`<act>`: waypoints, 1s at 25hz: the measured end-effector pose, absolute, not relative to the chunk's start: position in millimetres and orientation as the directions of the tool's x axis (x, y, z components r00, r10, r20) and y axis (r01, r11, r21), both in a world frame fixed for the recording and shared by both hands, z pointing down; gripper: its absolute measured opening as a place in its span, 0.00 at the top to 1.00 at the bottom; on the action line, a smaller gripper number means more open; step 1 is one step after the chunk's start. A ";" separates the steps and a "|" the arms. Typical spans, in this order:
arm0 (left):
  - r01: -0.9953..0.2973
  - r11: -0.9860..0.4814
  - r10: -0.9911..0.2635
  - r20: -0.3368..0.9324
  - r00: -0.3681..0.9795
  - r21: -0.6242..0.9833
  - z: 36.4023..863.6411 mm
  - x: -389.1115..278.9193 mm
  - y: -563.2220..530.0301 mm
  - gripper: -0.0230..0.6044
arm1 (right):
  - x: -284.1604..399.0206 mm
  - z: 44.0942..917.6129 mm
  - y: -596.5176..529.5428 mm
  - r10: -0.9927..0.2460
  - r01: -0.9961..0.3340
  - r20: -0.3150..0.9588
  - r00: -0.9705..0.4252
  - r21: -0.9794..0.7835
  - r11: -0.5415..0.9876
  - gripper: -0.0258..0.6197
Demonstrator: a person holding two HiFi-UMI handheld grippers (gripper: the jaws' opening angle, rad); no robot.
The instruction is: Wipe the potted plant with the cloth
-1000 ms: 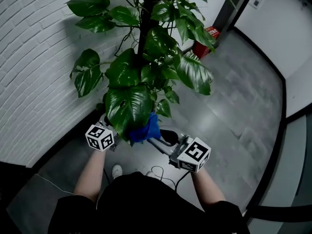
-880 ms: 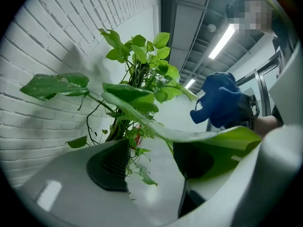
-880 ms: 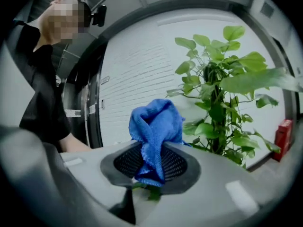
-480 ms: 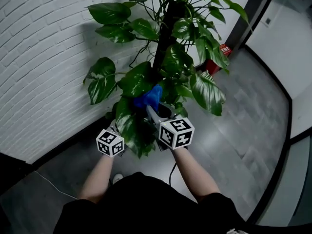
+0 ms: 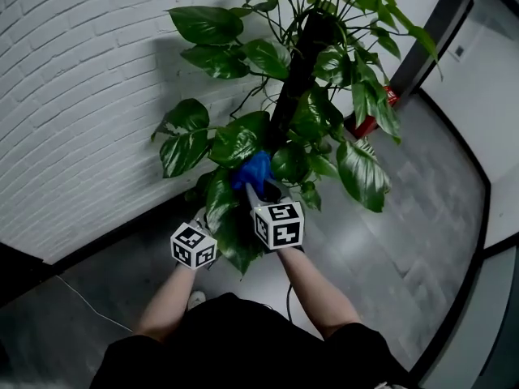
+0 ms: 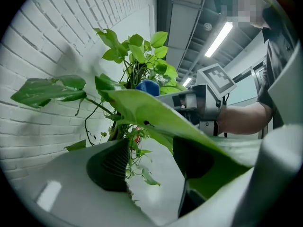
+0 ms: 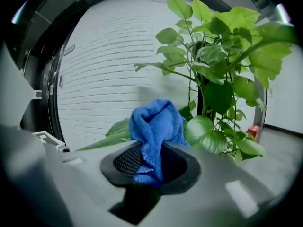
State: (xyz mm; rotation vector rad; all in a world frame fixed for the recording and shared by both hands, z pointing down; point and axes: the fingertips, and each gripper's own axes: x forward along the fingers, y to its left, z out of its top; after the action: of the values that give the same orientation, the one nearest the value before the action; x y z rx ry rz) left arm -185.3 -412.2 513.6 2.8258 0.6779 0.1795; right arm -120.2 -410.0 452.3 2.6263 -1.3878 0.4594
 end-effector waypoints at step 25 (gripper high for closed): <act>0.434 -0.869 0.466 0.097 0.879 0.238 512.8 -187.5 -386.5 0.56 | -183.7 477.5 -327.7 -0.820 -0.829 0.323 0.472 -0.154 -0.537 0.80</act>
State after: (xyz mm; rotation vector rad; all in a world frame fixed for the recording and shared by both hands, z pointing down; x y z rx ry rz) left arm -187.5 -386.5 512.8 2.8401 0.6882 0.2235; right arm -183.7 -327.7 477.5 2.6743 -1.4990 0.5669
